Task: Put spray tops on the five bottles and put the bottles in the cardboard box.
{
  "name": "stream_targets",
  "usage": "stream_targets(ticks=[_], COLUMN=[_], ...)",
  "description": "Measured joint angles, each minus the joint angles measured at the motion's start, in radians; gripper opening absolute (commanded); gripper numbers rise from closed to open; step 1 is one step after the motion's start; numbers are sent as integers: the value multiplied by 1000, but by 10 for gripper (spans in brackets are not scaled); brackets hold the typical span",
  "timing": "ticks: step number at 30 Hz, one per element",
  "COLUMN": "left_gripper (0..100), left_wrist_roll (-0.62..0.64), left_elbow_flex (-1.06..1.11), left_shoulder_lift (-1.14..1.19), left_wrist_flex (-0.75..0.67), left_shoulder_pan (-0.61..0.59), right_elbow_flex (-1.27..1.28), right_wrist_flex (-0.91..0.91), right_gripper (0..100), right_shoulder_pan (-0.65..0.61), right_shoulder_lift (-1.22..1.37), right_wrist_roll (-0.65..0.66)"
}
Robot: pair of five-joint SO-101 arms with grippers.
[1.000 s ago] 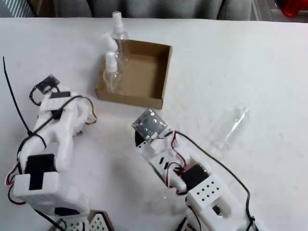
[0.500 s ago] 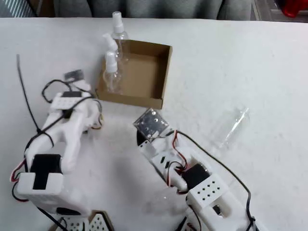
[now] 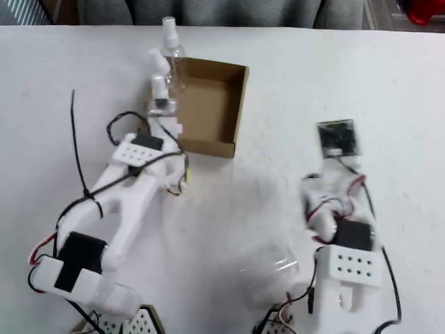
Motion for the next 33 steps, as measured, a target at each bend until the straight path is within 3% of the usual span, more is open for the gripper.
stream_targets(ticks=[6,10,13,20,25,33], left_gripper=[21,21,34,226,250,251], left_wrist_roll=[-43,-186,-224,-212,-141,-129], left_elbow_flex=[0,0,0,2,2,2], left_shoulder_lift=[0,0,0,0,0,-6], left_wrist_flex=[-32,-32,-35,-35,-35,-26], left_shoulder_pan=[-15,-20,-38,-54,-86,-176], right_elbow_flex=[-2,-2,-66,-245,-256,-258], right_wrist_flex=[38,74,170,476,534,690], right_gripper=[15,15,15,15,15,15], right_shoulder_pan=[149,169,170,170,167,-57], right_shoulder_lift=[58,104,109,115,115,114], right_wrist_roll=[86,172,295,497,605,672])
